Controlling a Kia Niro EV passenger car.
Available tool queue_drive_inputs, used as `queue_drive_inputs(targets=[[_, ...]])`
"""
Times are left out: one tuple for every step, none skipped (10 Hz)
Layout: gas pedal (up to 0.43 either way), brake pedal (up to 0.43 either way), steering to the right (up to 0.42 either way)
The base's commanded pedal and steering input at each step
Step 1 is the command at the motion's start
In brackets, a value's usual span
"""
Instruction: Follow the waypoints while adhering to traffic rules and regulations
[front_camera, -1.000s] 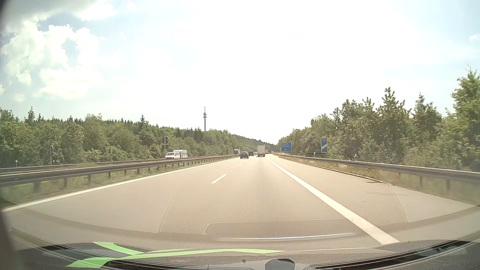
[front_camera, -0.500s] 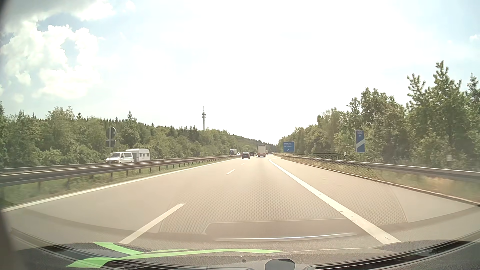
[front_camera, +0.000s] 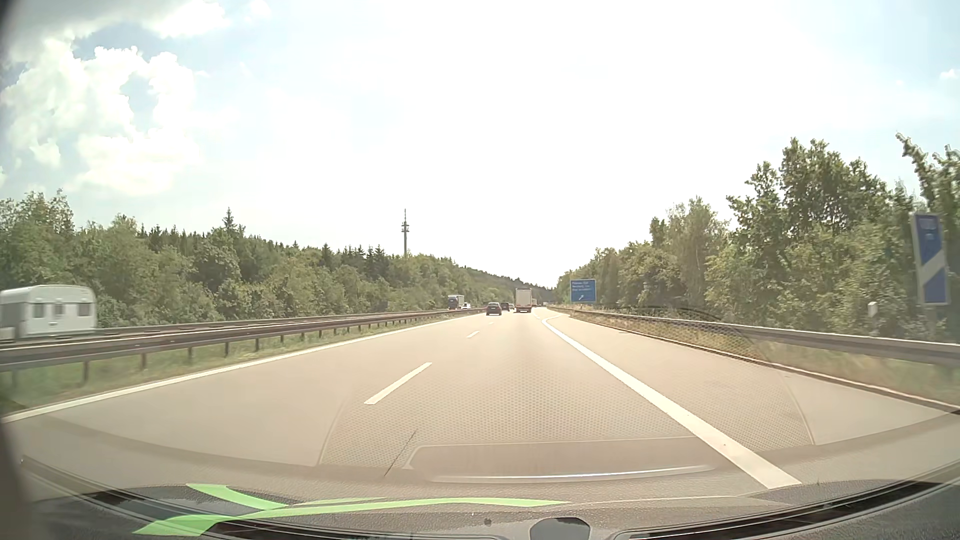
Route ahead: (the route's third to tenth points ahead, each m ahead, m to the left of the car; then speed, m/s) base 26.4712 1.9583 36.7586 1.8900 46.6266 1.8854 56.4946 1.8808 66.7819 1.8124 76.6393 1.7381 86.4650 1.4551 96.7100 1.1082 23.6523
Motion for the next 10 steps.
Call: queue_drive_inputs(targets=[[0.260, 0.000, -0.003], [0.248, 0.000, -0.002], [0.248, 0.000, -0.002], [0.248, 0.000, -0.002], [0.248, 0.000, -0.001], [0.248, 0.000, -0.002], [0.248, 0.000, -0.001], [0.240, 0.000, -0.001], [0.240, 0.000, -0.001], [0.240, 0.000, -0.001]])
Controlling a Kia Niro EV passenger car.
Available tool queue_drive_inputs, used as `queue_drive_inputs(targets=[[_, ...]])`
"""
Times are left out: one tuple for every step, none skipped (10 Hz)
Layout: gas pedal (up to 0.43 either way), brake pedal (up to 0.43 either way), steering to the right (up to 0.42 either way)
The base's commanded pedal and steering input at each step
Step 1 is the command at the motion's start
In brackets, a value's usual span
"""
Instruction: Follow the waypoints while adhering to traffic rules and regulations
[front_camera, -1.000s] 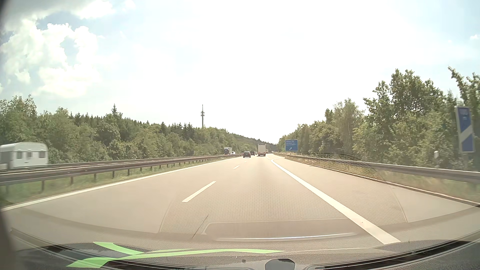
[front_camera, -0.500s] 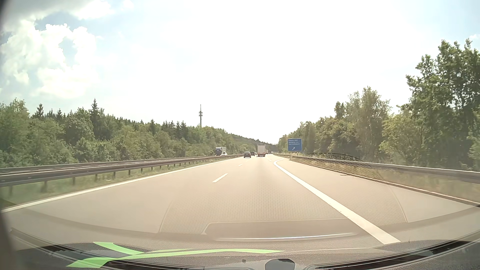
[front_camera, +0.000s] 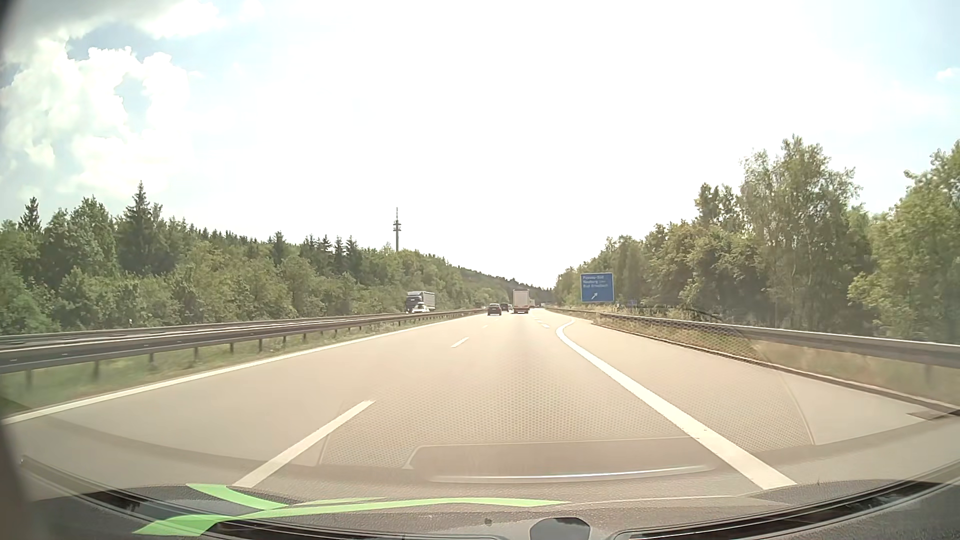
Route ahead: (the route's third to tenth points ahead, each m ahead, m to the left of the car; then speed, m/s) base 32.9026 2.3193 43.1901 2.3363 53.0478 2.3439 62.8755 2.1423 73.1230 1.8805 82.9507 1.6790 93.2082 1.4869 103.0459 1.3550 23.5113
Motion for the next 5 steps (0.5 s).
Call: queue_drive_inputs(targets=[[0.240, 0.000, -0.001], [0.240, 0.000, -0.001], [0.240, 0.000, -0.001], [0.228, 0.000, 0.000], [0.228, 0.000, 0.000]])
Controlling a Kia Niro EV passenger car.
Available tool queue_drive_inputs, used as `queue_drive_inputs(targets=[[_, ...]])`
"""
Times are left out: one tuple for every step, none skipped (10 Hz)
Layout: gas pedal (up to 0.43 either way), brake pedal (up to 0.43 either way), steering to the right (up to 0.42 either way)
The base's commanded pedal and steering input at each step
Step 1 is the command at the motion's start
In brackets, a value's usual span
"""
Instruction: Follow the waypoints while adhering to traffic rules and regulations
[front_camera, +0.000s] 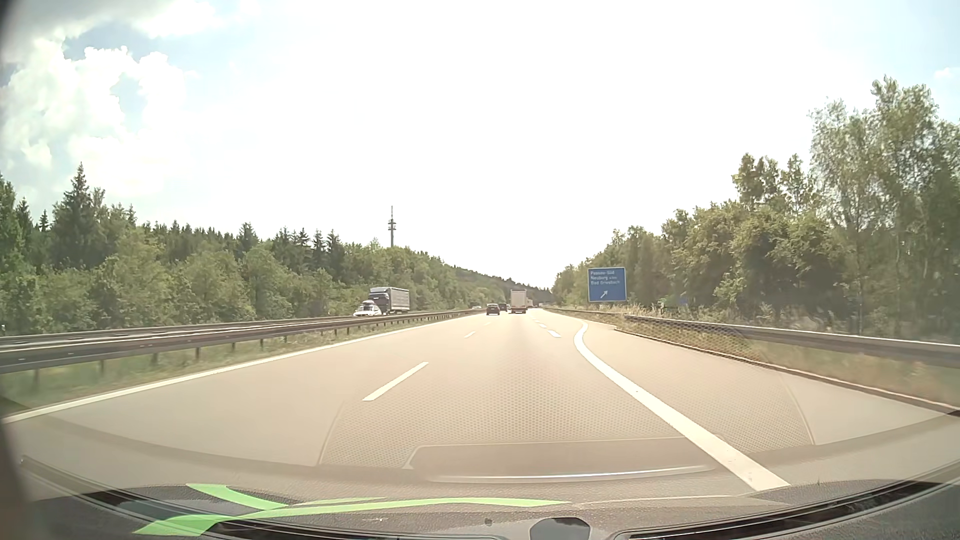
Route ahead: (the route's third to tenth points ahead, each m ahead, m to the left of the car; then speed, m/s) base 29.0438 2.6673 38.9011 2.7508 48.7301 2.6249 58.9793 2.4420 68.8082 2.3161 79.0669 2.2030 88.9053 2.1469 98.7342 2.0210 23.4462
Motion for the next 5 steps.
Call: queue_drive_inputs(targets=[[0.228, 0.000, 0.000], [0.228, 0.000, 0.000], [0.228, 0.000, 0.000], [0.220, 0.000, 0.000], [0.220, 0.000, 0.000]])
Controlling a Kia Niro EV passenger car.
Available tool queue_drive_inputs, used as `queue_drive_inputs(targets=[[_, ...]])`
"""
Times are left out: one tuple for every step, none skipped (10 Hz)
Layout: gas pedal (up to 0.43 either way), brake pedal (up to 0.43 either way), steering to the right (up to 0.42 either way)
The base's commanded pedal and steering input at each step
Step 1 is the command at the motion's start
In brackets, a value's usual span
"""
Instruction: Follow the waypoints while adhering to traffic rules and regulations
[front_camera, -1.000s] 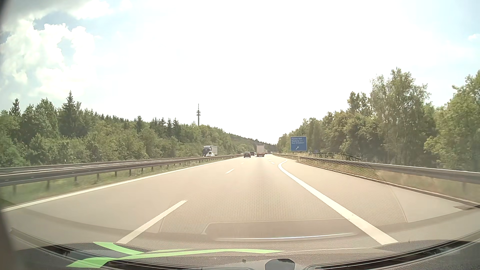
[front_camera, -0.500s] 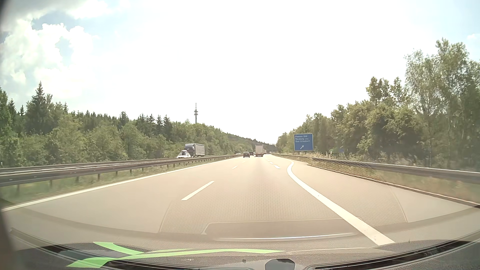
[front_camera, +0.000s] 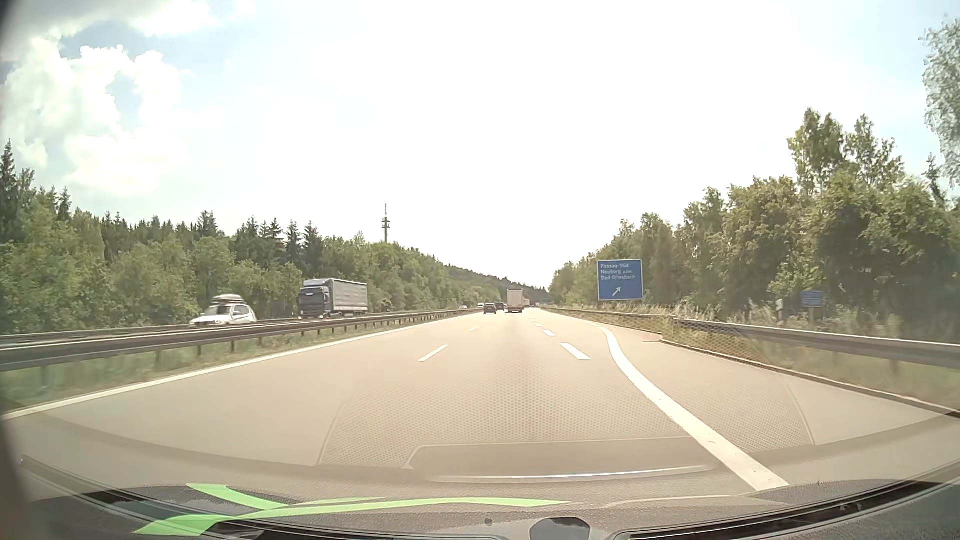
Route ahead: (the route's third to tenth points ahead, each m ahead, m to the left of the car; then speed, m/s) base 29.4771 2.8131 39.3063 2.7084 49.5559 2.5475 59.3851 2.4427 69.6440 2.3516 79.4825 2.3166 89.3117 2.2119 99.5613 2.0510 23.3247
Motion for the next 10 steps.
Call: queue_drive_inputs(targets=[[0.220, 0.000, 0.000], [0.220, 0.000, 0.000], [0.220, 0.000, 0.000], [0.220, 0.000, 0.000], [0.220, 0.000, 0.000], [0.220, 0.000, 0.000], [0.220, 0.000, 0.000], [0.220, 0.000, 0.000], [0.220, 0.000, 0.000], [0.220, 0.000, 0.000]])
